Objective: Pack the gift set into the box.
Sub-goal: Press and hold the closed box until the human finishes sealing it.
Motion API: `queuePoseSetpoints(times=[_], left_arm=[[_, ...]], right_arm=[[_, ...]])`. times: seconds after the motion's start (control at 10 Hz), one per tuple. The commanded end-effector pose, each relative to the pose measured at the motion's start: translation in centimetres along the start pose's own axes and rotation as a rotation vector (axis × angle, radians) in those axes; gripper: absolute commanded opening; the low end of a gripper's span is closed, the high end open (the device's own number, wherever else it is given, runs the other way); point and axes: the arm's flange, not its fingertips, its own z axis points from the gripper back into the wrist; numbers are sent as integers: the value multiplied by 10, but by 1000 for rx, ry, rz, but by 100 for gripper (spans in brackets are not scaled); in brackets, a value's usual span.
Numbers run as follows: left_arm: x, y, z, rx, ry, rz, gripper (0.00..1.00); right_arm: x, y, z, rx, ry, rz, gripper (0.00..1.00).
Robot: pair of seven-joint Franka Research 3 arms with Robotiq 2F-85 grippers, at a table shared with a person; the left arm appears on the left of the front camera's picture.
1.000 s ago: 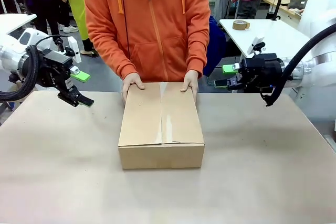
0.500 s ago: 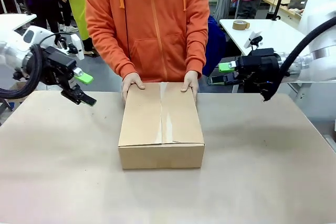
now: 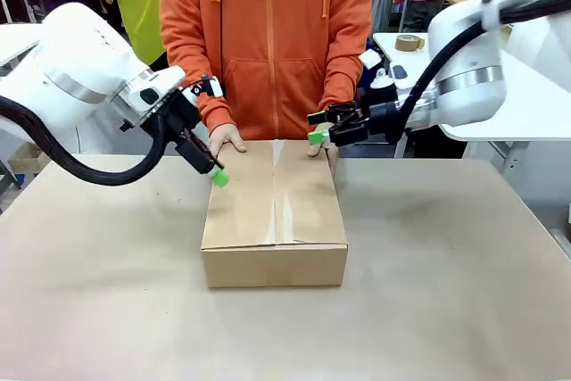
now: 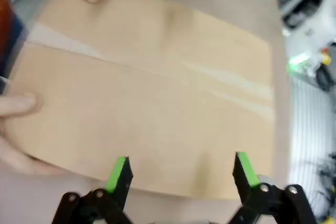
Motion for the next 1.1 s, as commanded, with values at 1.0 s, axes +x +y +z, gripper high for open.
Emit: queuePoseSetpoints(times=[1.0], left_arm=[[-9,4,-19,-72,-612,-504,100]], right_arm=[[-41,5,-7,121,-54,130,100]])
